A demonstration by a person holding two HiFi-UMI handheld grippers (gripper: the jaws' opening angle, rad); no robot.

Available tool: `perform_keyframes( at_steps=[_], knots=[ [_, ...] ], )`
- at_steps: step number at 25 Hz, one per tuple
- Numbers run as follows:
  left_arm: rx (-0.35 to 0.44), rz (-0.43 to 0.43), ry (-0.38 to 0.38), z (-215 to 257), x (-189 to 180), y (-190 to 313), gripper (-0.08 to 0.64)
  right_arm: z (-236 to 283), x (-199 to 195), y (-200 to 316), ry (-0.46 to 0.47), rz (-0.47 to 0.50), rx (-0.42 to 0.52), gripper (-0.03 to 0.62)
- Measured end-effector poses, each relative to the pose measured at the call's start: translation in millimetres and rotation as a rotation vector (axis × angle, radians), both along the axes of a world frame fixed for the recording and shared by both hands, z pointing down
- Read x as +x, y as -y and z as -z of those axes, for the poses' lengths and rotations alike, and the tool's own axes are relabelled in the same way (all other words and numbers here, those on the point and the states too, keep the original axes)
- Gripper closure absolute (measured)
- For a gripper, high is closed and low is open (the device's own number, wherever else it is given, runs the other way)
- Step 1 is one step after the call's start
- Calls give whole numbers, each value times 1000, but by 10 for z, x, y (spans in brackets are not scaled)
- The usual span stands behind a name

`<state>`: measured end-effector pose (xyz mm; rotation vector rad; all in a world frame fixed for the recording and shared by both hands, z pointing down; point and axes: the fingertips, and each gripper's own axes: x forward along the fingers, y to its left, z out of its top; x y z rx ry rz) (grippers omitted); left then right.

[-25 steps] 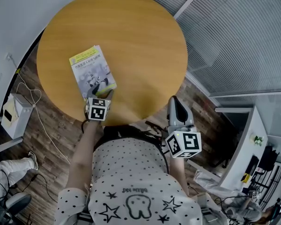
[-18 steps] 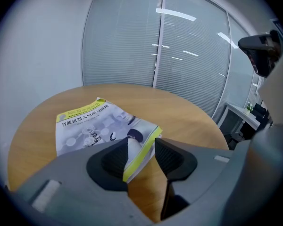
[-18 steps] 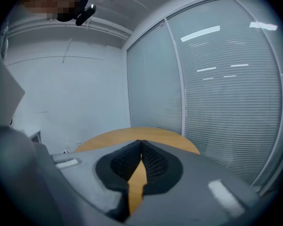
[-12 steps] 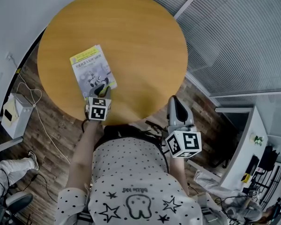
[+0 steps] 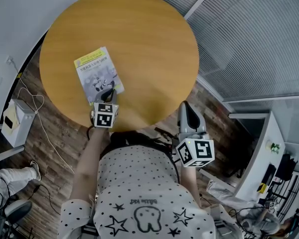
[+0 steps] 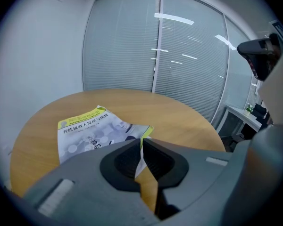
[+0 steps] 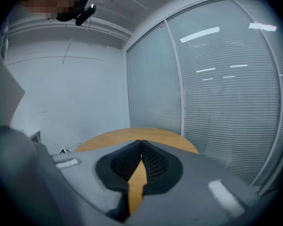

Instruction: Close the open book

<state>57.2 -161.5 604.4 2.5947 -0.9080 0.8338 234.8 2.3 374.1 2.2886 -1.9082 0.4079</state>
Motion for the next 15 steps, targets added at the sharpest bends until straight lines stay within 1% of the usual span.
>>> perform_keyframes(
  at_steps=[6,9,15],
  knots=[
    [11,3,-16,64,19,-41,532,3,-6,-35,1,2,1,589],
    [17,5,-20,93,11,-52,545,1,-8,-57,2,2,-1,589],
    [32,30,-20,143,-28,-47,551,17,5,-77,3,12,6,588]
  ],
)
